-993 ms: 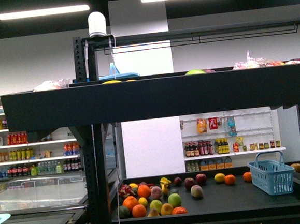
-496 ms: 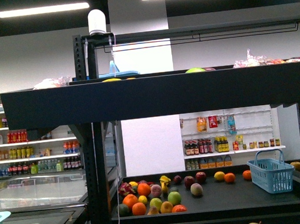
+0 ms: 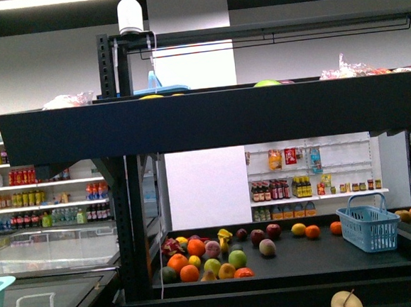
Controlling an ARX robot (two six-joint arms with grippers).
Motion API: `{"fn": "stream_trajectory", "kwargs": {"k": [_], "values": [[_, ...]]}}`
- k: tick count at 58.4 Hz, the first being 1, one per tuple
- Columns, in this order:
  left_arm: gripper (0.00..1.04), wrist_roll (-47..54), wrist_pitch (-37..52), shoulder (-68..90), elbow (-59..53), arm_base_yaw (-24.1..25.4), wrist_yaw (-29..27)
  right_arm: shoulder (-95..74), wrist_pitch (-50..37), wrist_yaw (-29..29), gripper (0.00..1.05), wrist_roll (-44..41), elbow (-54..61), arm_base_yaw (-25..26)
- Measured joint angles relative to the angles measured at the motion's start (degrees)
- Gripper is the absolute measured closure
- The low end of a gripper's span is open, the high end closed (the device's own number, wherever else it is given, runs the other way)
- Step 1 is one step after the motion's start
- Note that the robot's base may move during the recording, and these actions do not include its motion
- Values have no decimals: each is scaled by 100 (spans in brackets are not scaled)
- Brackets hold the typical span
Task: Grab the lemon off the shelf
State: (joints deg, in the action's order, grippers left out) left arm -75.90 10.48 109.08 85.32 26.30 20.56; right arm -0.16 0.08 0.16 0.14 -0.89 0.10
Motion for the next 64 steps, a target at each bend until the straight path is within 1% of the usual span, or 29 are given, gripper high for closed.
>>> {"fn": "stream_trajectory", "kwargs": {"k": [1, 2, 9, 15, 18, 22, 26, 29, 31, 44, 51, 58, 64], "values": [[10, 17, -17, 0, 11, -9, -22, 0, 0, 0, 7, 0, 0, 0], [16, 22, -48, 2, 22, -17, -26, 0, 0, 0, 7, 0, 0, 0], [35, 92, -101, 22, 24, -26, -66, 0, 0, 0, 7, 0, 0, 0], [56, 216, -118, 39, -24, -26, -127, 0, 0, 0, 7, 0, 0, 0], [63, 295, -127, 39, -52, -28, -140, 0, 0, 0, 7, 0, 0, 0], [78, 605, -142, -28, -179, -59, -212, 0, 0, 0, 7, 0, 0, 0], [86, 640, -160, -181, -387, -120, -136, 0, 0, 0, 7, 0, 0, 0], [89, 964, -175, -369, -573, -203, 4, 0, 0, 0, 7, 0, 0, 0], [90, 1239, -208, -496, -669, -260, 74, 0, 0, 2, 7, 0, 0, 0], [91, 2297, -678, -1473, -1191, -728, 520, 0, 0, 0, 7, 0, 0, 0], [92, 2723, -938, -1945, -1351, -1099, 793, 0, 0, 0, 7, 0, 0, 0], [92, 3038, -1204, -2262, -1436, -1478, 887, 0, 0, 0, 7, 0, 0, 0], [92, 3198, -1327, -2455, -1563, -1963, 922, 0, 0, 0, 7, 0, 0, 0]]}}
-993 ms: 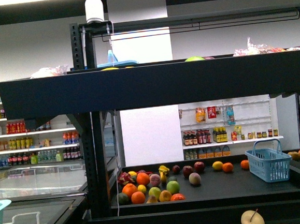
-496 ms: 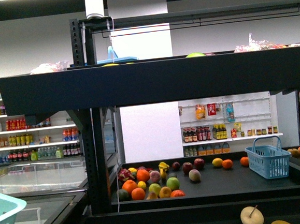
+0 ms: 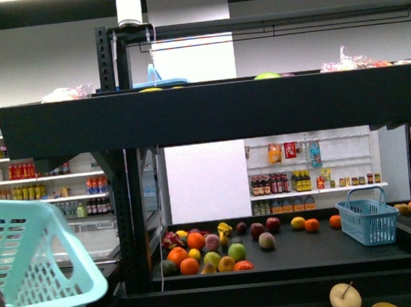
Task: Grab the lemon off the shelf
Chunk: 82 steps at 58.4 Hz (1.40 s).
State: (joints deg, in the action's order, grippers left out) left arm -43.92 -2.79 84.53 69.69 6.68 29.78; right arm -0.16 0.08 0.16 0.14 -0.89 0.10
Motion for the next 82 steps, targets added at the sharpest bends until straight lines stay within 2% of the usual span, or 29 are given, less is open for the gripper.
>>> {"fn": "stream_trajectory", "kwargs": {"k": [26, 42, 52, 66, 70, 72, 76, 82], "values": [[92, 11, 439, 420, -341, -1941, -369, 0, 0, 0, 7, 0, 0, 0], [92, -122, 649, 986, -262, -2723, -474, 0, 0, 0, 7, 0, 0, 0], [92, -160, 741, 1189, -79, -2957, -518, 0, 0, 0, 7, 0, 0, 0], [92, -66, 767, 1309, 15, -3021, -710, 0, 0, 0, 7, 0, 0, 0], [92, -70, 767, 1320, 15, -3021, -723, -251, 444, -531, 7, 179, -125, -118], [92, -68, 767, 1320, 15, -3021, -730, -501, 579, -590, 7, 332, -199, -94], [92, -66, 767, 1320, 15, -3021, -730, -1110, 514, -426, 7, 516, -326, 61], [92, -39, 767, 1320, 17, -3025, -726, -2437, -232, 208, 7, 658, -693, 608]]}}
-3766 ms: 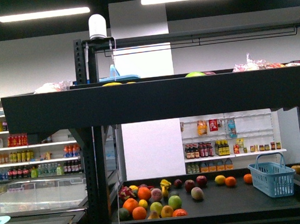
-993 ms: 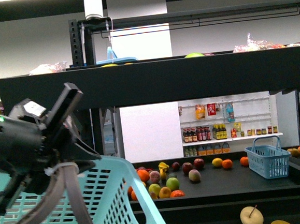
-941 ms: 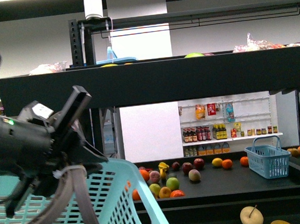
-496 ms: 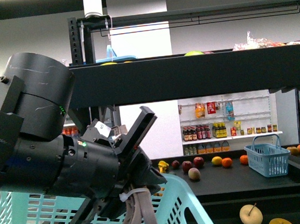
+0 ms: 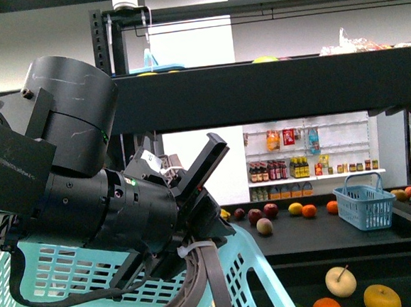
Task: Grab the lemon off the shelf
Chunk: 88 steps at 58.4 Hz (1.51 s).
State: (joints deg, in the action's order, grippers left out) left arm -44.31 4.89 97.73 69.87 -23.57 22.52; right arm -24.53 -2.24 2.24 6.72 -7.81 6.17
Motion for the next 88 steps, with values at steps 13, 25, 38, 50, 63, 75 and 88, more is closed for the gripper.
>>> {"fn": "stream_trajectory", "kwargs": {"k": [13, 25, 38, 50, 63, 75, 88], "values": [[92, -7, 0, 0, 0, -4, 11, -3904, -1956, 603, 7, -4, -1705, 675], [92, -7, 0, 7, 2, -7, 2, -8461, -1150, 271, 7, 210, -4690, 267], [92, -4, 0, 9, 4, -7, 11, -10907, -199, -286, 7, 422, -7228, -142], [92, -4, 0, 9, 4, -7, 7, -12010, 72, -522, 7, 601, -8150, -212], [92, -4, 0, 7, 4, -7, 9, -12618, 315, -560, 7, 758, -8929, -223], [92, -7, 0, 9, 4, -7, 7, -13066, 522, -599, 7, 859, -9595, -330], [92, -4, 0, 9, 4, -7, 13, -13422, 704, -713, 7, 874, -10124, -415]]}}
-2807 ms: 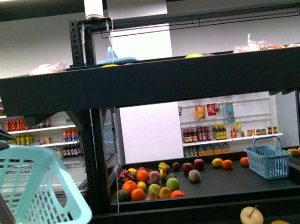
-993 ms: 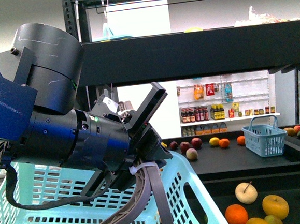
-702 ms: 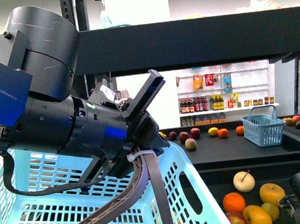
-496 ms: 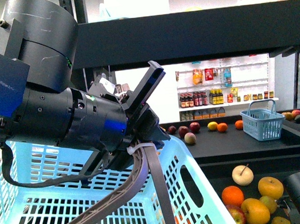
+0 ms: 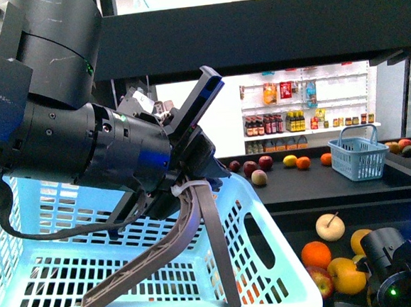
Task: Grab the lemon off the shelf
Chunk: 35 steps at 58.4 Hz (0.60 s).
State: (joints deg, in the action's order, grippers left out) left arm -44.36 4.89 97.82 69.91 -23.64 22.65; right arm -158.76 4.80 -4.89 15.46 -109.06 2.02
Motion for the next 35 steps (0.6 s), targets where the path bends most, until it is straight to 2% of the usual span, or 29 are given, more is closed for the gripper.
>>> {"fn": "stream_trajectory", "kwargs": {"k": [31, 35], "values": [[92, 0, 0, -2, 0, 0, -2, -444, 195, -120, 7, -20, -391, -11], [92, 0, 0, 0, 0, 0, -2, -468, 164, -33, 13, -13, -400, -11]]}}
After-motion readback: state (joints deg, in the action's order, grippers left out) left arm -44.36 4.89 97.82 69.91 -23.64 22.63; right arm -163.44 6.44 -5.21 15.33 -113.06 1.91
